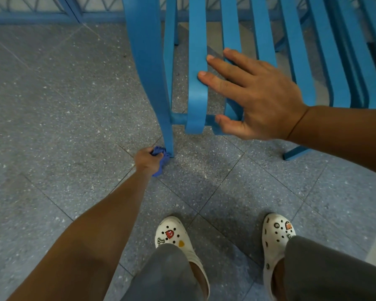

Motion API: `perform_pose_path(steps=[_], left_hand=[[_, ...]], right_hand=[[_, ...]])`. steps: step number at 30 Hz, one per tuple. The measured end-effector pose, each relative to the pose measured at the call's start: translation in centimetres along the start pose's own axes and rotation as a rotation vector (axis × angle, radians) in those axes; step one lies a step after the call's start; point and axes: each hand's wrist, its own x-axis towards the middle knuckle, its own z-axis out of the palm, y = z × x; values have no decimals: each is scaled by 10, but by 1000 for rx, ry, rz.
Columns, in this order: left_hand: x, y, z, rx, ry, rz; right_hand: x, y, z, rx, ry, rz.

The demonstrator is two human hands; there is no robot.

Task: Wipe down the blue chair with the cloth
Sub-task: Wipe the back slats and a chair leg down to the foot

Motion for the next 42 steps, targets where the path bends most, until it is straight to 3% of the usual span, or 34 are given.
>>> perform_pose_path(steps=[12,21,28,35,42], left_hand=[[-11,54,-70,-243,-130,262],[-14,30,-30,-39,-130,106],[-15,26,-31,11,-219,191],[-16,19,-24,-93,-66,253],[-8,16,-14,-4,-78,205]], right_hand=[[0,-1,-1,-19,-13,3],[0,-1,0,-12,-10,4],[0,-1,0,-20,-4,-1],[0,-1,0,-26,-12,1],[0,-1,0,-38,-12,1]])
